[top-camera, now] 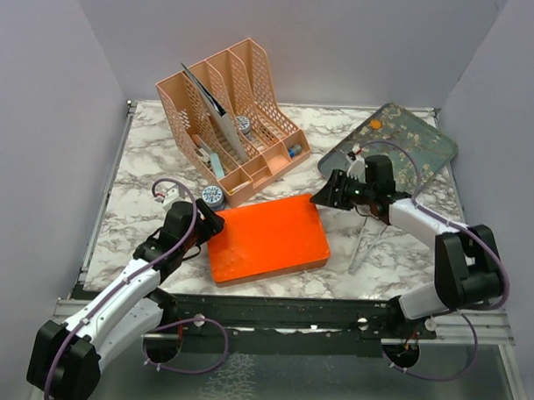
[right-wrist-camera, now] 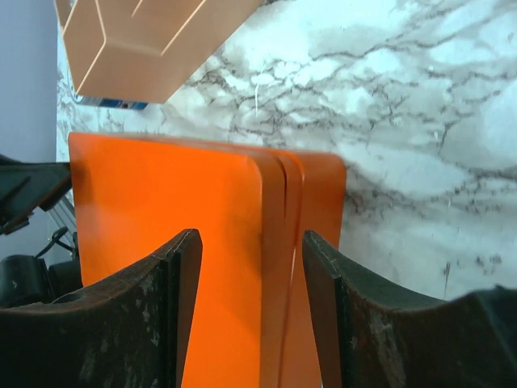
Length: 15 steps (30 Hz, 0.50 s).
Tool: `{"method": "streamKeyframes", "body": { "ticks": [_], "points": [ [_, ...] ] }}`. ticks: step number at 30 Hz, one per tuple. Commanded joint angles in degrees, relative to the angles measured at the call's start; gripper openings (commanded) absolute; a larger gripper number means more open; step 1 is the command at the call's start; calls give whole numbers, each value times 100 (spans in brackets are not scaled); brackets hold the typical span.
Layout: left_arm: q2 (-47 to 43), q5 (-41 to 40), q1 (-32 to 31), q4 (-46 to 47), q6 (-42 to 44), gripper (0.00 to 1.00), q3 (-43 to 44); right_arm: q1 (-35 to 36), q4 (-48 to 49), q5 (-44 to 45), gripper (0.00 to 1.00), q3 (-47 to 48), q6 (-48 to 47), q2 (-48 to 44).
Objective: Pack the cookies
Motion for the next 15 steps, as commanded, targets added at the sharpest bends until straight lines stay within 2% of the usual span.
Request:
{"method": "streamKeyframes", "body": {
  "ticks": [1, 8, 15],
  "points": [
    [-19, -150, -25, 26, -13, 69, -4, -12, 540, -173, 58, 430, 127, 669],
    [211, -143, -25, 105, -36, 69, -41, -11, 919, -321, 47, 546, 184, 1654],
    [368, -81, -25, 226, -54, 68, -129, -77, 1124, -151, 36, -71, 133, 2045]
  ]
}}
